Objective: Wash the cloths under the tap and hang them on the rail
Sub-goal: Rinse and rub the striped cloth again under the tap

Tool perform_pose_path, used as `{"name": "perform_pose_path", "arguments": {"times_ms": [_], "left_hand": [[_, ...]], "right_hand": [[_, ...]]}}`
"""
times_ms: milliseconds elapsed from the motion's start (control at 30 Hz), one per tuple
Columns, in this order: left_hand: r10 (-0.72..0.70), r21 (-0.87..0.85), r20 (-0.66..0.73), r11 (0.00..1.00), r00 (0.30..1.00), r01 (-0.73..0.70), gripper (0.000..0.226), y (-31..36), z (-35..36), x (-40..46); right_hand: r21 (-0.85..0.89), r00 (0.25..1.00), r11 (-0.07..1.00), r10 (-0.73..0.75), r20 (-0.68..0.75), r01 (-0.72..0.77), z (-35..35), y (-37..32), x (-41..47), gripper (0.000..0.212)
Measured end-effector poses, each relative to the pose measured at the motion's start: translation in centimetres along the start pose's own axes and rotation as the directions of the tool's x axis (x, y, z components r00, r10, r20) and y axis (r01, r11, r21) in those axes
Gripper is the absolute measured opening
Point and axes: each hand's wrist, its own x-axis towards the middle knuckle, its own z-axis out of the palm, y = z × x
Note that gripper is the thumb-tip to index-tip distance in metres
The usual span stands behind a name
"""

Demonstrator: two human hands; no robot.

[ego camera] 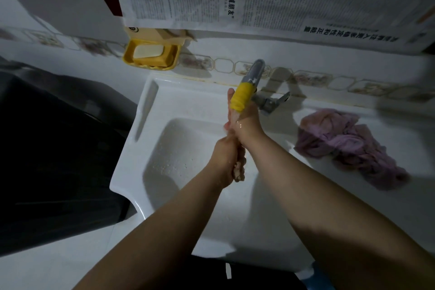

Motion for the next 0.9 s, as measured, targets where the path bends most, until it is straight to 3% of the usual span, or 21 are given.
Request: {"name": "perform_pose_path", "arguments": {"times_ms": [133, 200, 267, 333, 400, 467, 633, 800, 900], "left_hand": [[-0.015, 0.098, 0.19, 0.995, 0.982, -0.004, 0.04, 1.1, -2.9, -0.2], [0.042, -0.109, 0.269, 0.994, 0.962, -0.013, 0.019, 1.4, -4.5, 0.3], [0.108, -0.381, 0.294, 0.924, 0.95, 0.013, 0.024, 1.5, -5.4, 1.1], [0.086, -0.469, 0.188, 0.883, 0.978, 0.013, 0.04, 1.6, -4.9, 1.8], [0.029, -0.467, 0.097, 0.884, 0.995, 0.02, 0.039, 2.4, -3.4, 1.5], [0.073, -0.295, 0.048, 0.954, 0.996, -0.055, 0.035, 2.9, -1.7, 0.6], [0.186, 0.005, -0.025, 0.982, 0.982, -0.186, 0.036, 2.6, 0.7, 0.2], [0.414, 0.417, 0.0, 0.827, 0.91, -0.377, 0.044, 3.0, 0.6, -0.9], [0.475, 0.457, 0.073, 0.766, 0.877, -0.452, 0.042, 2.5, 1.0, -1.9]], "right_hand": [[0.09, 0.995, 0.995, 0.049, -0.084, -0.042, -2.9, -0.8, 0.8, 0.031], [0.111, 0.994, 0.993, 0.044, -0.097, -0.033, -4.6, -1.1, 1.3, 0.029], [0.156, 1.0, 0.988, 0.002, -0.018, 0.0, -5.2, -1.0, 0.4, 0.022], [0.08, 0.996, 0.996, -0.048, 0.078, 0.042, -4.1, 0.1, -0.7, 0.02], [0.084, 0.978, 0.993, -0.1, 0.183, 0.085, -1.4, 1.6, -2.3, 0.009], [0.073, 0.969, 0.989, -0.142, 0.201, 0.13, 0.4, 2.5, -3.8, 0.029], [0.147, 0.998, 0.987, -0.066, 0.006, 0.064, -0.9, 1.1, -3.8, 0.026], [0.367, 0.994, 0.926, 0.105, -0.017, -0.092, -1.8, 0.3, -2.0, 0.03], [0.502, 0.982, 0.856, 0.176, -0.067, -0.12, -2.4, -0.3, -0.2, 0.036]]}}
